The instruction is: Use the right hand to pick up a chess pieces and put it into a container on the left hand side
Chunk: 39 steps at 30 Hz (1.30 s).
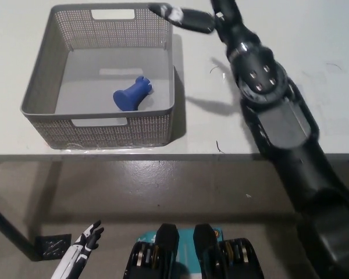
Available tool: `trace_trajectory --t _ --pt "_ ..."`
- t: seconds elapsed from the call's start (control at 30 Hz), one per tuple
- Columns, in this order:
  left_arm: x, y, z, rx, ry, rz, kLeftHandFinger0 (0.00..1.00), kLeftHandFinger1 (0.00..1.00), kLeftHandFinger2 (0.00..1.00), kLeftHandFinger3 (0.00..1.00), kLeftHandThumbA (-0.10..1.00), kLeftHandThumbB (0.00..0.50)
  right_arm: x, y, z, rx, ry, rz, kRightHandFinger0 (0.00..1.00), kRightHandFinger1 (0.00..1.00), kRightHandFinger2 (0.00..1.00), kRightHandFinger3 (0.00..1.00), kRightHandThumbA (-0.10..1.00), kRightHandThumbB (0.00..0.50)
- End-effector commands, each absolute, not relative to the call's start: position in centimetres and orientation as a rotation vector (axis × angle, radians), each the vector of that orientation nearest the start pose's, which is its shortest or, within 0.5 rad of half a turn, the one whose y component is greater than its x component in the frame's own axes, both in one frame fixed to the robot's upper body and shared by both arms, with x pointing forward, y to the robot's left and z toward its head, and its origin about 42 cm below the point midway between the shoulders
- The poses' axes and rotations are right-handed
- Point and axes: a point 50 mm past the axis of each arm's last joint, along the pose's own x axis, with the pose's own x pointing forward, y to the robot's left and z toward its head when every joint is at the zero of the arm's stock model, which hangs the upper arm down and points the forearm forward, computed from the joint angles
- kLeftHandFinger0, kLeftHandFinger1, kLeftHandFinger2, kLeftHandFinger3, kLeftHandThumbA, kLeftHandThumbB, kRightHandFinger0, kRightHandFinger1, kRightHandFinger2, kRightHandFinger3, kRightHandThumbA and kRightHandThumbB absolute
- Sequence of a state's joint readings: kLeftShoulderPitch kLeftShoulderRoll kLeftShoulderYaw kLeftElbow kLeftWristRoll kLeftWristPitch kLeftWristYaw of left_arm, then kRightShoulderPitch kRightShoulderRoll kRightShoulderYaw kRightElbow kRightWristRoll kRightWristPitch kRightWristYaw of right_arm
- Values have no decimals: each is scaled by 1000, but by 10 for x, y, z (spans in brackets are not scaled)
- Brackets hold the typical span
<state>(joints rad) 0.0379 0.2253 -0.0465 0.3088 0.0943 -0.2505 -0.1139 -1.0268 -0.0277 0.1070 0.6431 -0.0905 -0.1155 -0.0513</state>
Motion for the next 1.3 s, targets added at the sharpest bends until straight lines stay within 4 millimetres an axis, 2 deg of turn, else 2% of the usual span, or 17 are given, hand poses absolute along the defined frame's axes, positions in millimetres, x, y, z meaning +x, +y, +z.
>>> trace_trajectory --t 0.0,0.13,0.23,0.4,0.57,0.6,0.8,0.87,0.93,0.97,1.07,1.13,1.27 --pt "253 296 33 296 32 -160 1000 1000 1000 1000 1000 275 424 -181 420 -155 -880 185 1000 1000 1000 1000 1000 402" --pt "250 297 30 294 39 -150 1000 1000 1000 1000 1000 267 395 -197 384 -144 -889 168 1000 1000 1000 1000 1000 377" --pt "249 297 28 304 36 -145 1000 1000 1000 1000 1000 278 372 -209 354 -138 -861 159 1000 1000 1000 1000 1000 336" --pt "253 300 29 288 43 -129 1000 1000 1000 1000 1000 283 352 -216 307 -37 -780 161 1000 1000 1000 1000 1000 293" --pt "250 301 24 288 36 -120 1000 1000 1000 1000 1000 248 335 -221 247 -43 -639 125 1000 1000 1000 1000 1000 224" --pt "245 302 21 293 43 -122 1000 1000 1000 1000 1000 246 329 -221 228 -37 -592 115 1000 1000 1000 1000 1000 221" --pt "234 304 19 282 56 -113 1000 1000 1000 1000 1000 240 310 -221 152 -20 -406 106 1000 1000 1000 1000 1000 194" --pt "233 304 19 287 56 -111 1000 1000 1000 1000 1000 233 306 -222 136 -10 -374 93 1000 1000 1000 1000 1000 188" --pt "241 305 22 287 43 -104 1000 1000 1000 1000 1000 226 306 -223 115 37 -310 100 1000 1000 1000 1000 999 188" --pt "243 307 23 288 38 -101 1000 1000 1000 1000 1000 225 303 -224 104 32 -270 98 1000 1000 1000 1000 1000 202" --pt "238 307 20 271 49 -100 1000 1000 1000 1000 1000 244 287 -227 72 69 -181 91 1000 1000 1000 1000 995 186" --pt "239 306 19 276 40 -103 1000 1000 1000 1000 1000 238 281 -228 59 77 -137 82 1000 1000 1000 1000 990 185" --pt "234 308 18 271 49 -89 1000 1000 1000 1000 1000 214 261 -228 34 110 -30 90 1000 1000 1000 1000 1000 145"
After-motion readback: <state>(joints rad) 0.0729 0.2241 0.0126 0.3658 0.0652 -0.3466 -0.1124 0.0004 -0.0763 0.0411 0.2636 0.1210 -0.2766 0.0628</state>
